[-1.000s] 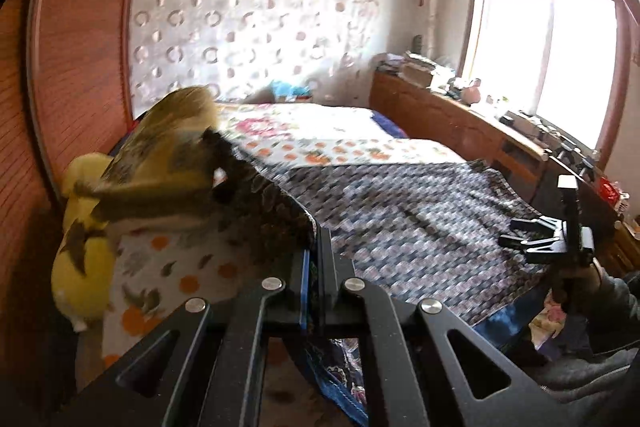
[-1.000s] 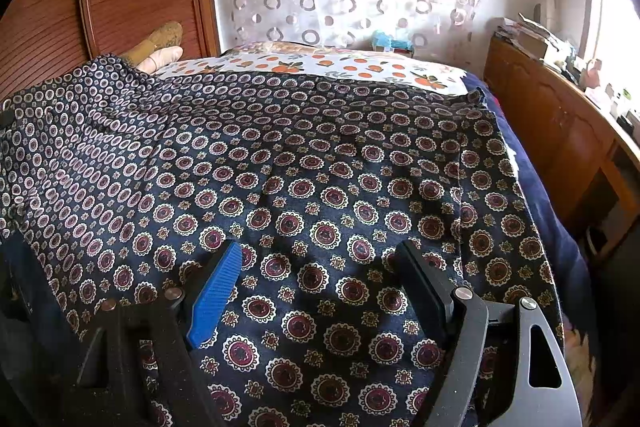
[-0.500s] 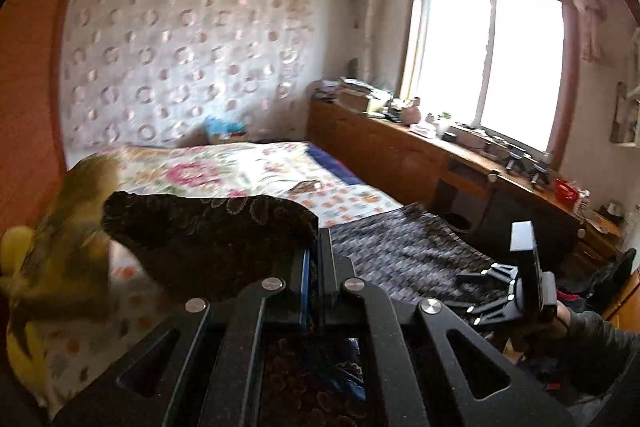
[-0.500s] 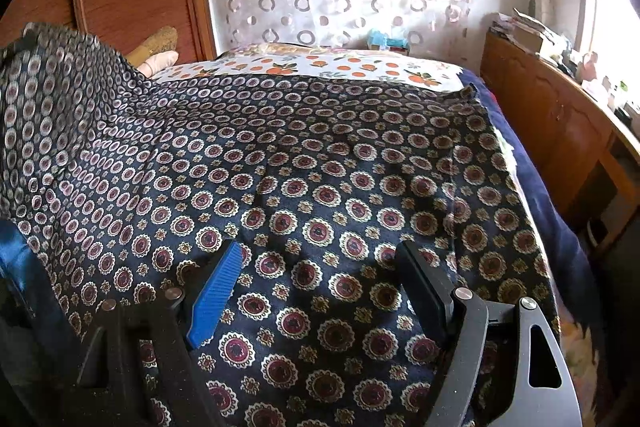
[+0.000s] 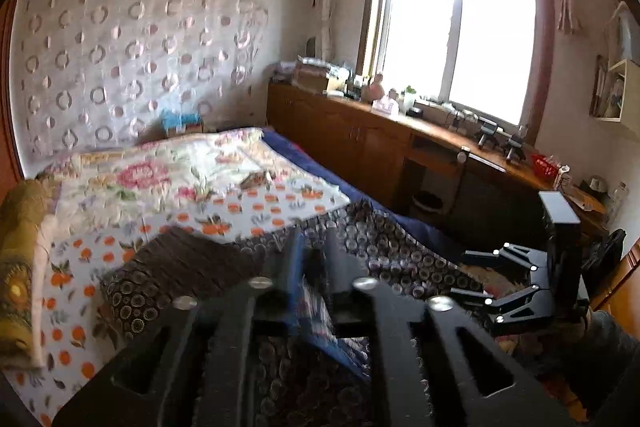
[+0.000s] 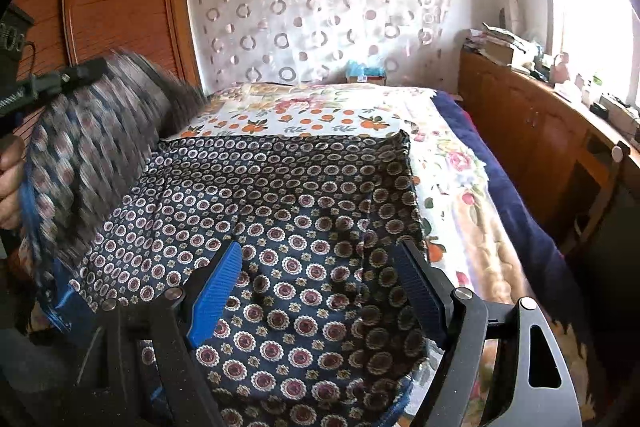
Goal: Fold small clothes
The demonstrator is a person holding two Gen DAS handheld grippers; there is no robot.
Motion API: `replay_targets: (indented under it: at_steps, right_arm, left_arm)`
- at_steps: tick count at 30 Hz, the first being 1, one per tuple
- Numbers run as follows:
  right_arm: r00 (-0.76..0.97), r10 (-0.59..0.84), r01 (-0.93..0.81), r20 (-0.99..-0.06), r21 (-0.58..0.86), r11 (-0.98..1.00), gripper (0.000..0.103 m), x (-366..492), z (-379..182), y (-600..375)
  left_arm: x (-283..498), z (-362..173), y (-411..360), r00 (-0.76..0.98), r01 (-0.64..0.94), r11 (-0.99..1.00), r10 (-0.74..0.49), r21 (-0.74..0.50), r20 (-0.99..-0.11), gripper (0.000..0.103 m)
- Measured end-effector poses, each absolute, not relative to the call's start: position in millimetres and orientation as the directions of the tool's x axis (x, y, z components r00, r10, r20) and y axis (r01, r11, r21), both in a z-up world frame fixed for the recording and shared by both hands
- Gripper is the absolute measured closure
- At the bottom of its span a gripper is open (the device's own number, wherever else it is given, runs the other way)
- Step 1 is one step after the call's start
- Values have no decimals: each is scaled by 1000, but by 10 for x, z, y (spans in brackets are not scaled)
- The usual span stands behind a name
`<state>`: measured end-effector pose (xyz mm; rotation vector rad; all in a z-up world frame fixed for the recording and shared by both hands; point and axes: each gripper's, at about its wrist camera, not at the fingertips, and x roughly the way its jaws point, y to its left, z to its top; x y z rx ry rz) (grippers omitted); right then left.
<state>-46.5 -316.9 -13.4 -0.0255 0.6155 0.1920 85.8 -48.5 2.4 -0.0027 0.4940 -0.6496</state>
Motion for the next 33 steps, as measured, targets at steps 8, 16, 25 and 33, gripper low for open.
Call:
replay_targets:
  at_steps: [8,16,25,33]
  right_arm:
    - [779,216,-217,-589,69,974,23,-359,-179,-3086]
    - [742,280,-311,-609,58,949,23,-32,-171,-2737]
    - [651,347,-430,-675,49,901,23,576,-232,-2357]
    - [553,348,-485,-757,47,873,35,1016,-506,-2159]
  left_arm:
    - [784,-177,-413,682,552,821,-544,-144,-488,34]
    - [715,-378,-108,725,474,874,-457,-108,-516,28]
    - [754,-584,144,736,411,906,-394,-99,-550,28]
    - [743,-703,216,730,396,911,-388,-114,-563,28]
